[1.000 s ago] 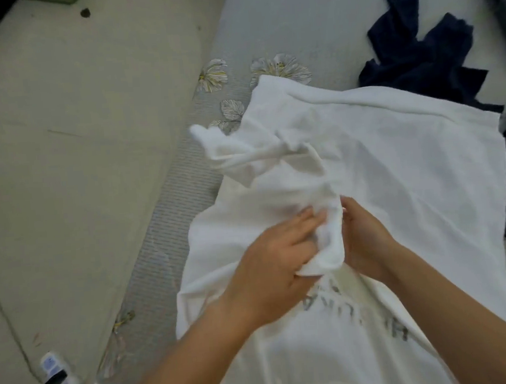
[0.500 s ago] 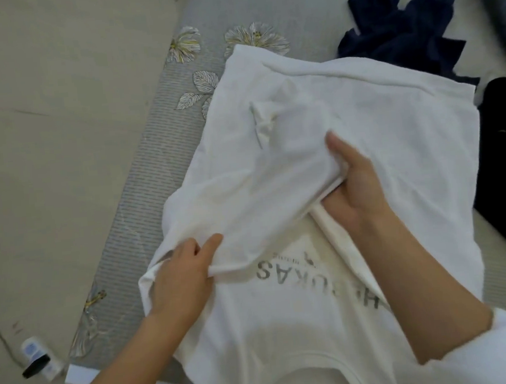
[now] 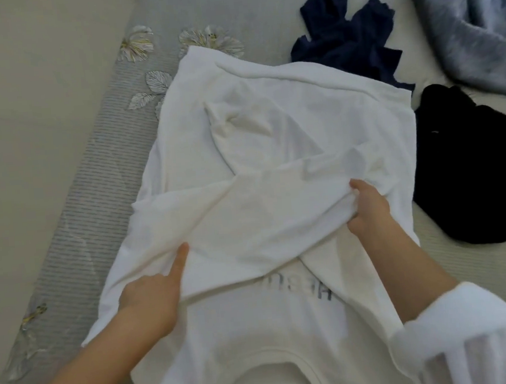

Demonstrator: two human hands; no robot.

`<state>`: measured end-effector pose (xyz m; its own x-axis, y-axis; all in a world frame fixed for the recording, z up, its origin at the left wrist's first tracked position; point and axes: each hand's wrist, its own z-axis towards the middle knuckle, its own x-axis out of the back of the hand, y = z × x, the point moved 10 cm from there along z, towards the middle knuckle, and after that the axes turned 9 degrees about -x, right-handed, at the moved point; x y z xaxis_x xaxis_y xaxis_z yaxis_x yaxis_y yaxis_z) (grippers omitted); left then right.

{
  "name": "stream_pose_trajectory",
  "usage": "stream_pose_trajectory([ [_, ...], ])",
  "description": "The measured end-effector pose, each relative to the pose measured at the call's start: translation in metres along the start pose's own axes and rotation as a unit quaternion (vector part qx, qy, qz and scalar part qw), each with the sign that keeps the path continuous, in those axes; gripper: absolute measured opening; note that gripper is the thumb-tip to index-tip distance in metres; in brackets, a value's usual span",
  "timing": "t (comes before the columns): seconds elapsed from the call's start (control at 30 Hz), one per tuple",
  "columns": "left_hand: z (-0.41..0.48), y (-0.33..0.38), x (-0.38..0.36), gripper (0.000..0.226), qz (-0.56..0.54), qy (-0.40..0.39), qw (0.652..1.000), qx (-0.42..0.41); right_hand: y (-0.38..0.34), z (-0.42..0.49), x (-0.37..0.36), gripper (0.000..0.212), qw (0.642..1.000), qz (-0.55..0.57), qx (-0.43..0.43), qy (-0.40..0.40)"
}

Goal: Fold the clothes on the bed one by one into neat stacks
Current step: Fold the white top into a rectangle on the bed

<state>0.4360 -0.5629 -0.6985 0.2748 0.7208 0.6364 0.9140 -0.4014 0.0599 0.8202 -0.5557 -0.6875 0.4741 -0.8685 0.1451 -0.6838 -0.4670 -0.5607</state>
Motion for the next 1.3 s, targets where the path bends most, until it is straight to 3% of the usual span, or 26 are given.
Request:
stream_pose_trajectory([
  [0.1, -0.001, 0.009, -0.006, 0.096, 0.044, -0.073, 0.996, -0.012, -0.048, -0.007, 0.001, 0.058, 0.987, 0.062, 0.144, -0.015],
  [0.17, -0.003, 0.016, -0.009, 0.095, 0.07, -0.11, 0.991, -0.022, -0.063, -0.005, 0.015, 0.048, 0.98, 0.084, 0.181, -0.015],
  [0.3, -0.012, 0.026, -0.018, 0.1, 0.027, -0.201, 0.979, -0.025, -0.047, 0.018, 0.068, 0.032, 0.972, -0.101, 0.177, 0.119],
  [0.37, -0.004, 0.029, -0.001, 0.091, -0.034, -0.13, 0.99, -0.036, -0.037, 0.022, 0.08, 0.024, 0.965, -0.127, 0.186, 0.136],
  [0.4, 0.001, 0.032, 0.02, 0.077, -0.082, -0.024, 0.995, -0.059, -0.04, 0.018, 0.082, 0.021, 0.959, -0.121, 0.216, 0.136],
  [0.47, -0.003, 0.035, 0.06, 0.059, -0.127, 0.222, 0.958, -0.127, -0.054, 0.001, 0.08, 0.02, 0.937, -0.116, 0.298, 0.143],
  [0.5, -0.006, 0.036, 0.067, 0.062, -0.11, 0.276, 0.944, -0.141, -0.061, -0.009, 0.082, 0.02, 0.922, -0.12, 0.333, 0.161],
  [0.57, 0.007, 0.029, 0.05, 0.07, -0.085, 0.243, 0.959, -0.122, -0.067, -0.014, 0.092, 0.024, 0.902, -0.14, 0.355, 0.203],
  [0.63, 0.023, 0.008, 0.014, 0.075, -0.078, 0.164, 0.981, -0.062, -0.058, 0.001, 0.106, 0.029, 0.912, -0.19, 0.279, 0.232],
  [0.7, 0.029, -0.004, 0.001, 0.078, -0.094, 0.159, 0.982, -0.046, -0.049, 0.008, 0.12, 0.038, 0.906, -0.255, 0.217, 0.258],
  [0.73, 0.027, -0.003, 0.002, 0.078, -0.098, 0.174, 0.979, -0.05, -0.05, 0.002, 0.119, 0.044, 0.888, -0.291, 0.243, 0.259],
  [0.83, 0.017, 0.018, 0.008, 0.082, -0.07, 0.216, 0.969, -0.092, -0.025, -0.038, 0.074, 0.061, 0.795, -0.429, 0.401, 0.152],
  [0.93, 0.01, 0.05, -0.006, 0.083, -0.041, 0.201, 0.969, -0.136, 0.055, -0.045, 0.047, 0.069, 0.698, -0.61, 0.375, 0.027],
  [1.0, 0.008, 0.06, -0.019, 0.084, -0.032, 0.184, 0.973, -0.136, 0.097, -0.04, 0.054, 0.065, 0.639, -0.692, 0.336, -0.001],
  [1.17, -0.005, 0.07, -0.038, 0.083, -0.027, 0.149, 0.974, -0.166, 0.112, -0.05, 0.084, 0.066, 0.614, -0.715, 0.326, -0.076],
  [1.3, -0.031, 0.074, -0.057, 0.092, 0.01, 0.097, 0.97, -0.223, 0.133, -0.064, 0.132, 0.09, 0.539, -0.777, 0.284, -0.159],
])
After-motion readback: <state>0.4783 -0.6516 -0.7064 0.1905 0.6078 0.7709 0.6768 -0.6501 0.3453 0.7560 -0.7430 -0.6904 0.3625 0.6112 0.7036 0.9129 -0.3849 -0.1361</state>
